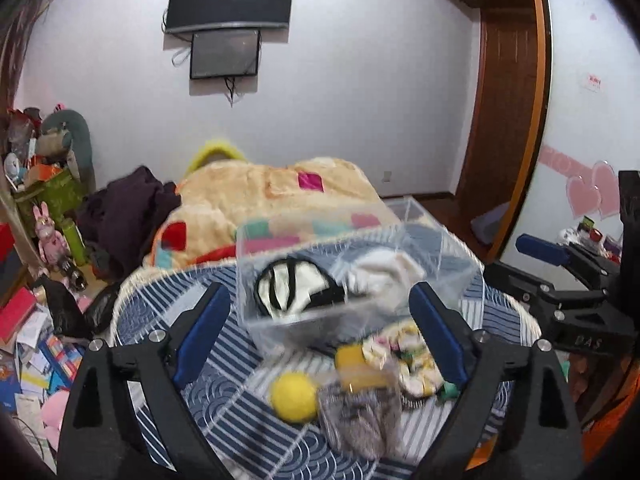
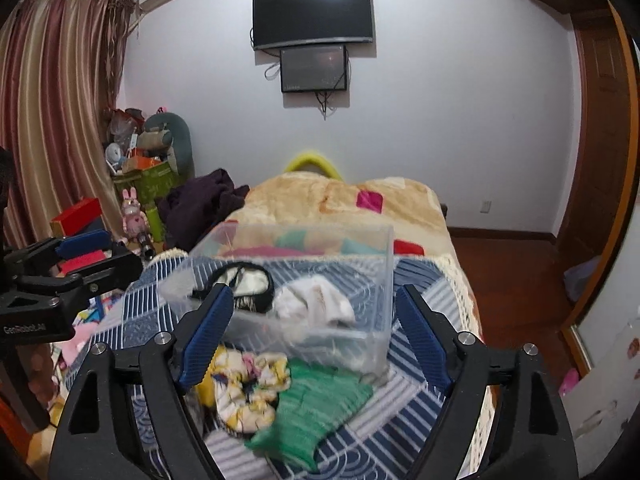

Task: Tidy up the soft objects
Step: 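Grasp the zip bag of grey socks with the left tool while the right tool grasps the green knit glove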

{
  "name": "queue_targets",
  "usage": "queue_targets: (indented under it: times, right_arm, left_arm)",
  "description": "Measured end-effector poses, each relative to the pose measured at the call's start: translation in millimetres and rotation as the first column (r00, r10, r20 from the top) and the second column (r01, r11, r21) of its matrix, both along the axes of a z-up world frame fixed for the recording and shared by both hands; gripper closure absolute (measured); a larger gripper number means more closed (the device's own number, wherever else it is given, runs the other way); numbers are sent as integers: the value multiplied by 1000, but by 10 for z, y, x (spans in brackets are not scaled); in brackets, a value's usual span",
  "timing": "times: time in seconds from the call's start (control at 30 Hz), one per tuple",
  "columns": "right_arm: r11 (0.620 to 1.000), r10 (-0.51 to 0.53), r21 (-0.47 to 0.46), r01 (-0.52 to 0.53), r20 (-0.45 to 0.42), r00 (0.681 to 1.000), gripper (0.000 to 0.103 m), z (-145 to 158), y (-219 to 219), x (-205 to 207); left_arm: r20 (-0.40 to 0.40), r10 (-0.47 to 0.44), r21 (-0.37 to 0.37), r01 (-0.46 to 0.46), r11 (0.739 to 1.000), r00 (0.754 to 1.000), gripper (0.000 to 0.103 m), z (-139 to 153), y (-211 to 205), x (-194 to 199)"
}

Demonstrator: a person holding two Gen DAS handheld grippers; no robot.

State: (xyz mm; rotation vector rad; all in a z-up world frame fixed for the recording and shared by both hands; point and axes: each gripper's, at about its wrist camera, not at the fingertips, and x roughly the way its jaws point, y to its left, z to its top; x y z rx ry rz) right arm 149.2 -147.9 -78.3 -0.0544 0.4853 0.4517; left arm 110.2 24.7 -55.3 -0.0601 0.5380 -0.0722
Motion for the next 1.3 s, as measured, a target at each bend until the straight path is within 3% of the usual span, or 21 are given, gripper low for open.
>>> queue_targets:
  times: [0.43,0.57,0.67,0.83,0.9,1.03,1.3]
  right_arm:
    - [998,26,-46,-36,-201,979,23,-697,7,30]
    - [999,16,-41,-26,-244,970,36,-863,-40,49]
    - [999,23,-28,-32,-274,962,51,-928,-73,74]
    - [998,66,28,-60,-301,951,74,-958,-106,72]
    - [997,81,45,-71,-308,948,90,-949,-118,67]
    - [997,70,42,-61,-291,954,95,-901,-121,-6]
    - [999,22,49,-11,-218,976,97,-680,-269,-114]
  left_arm:
    - [-191,-59,-63,48,997,980,11,-709,-210,-40]
    - [-239,-70,-88,50,995,968,12,-890,-241,-68]
    - [-271,-77,-115,47,992,960,21,-1004,-233,-63]
    - [-311,-116,-156,70,985,943,52,-1142,-226,-33]
    - [-303,-132,-166,84,983,944,63,-1130,-234,-53]
    - [-284,-142,-161,99,982,948,73,-1091,-244,-117]
    - [-200,-145,-171,112,979,969,74,-807,-158,-216]
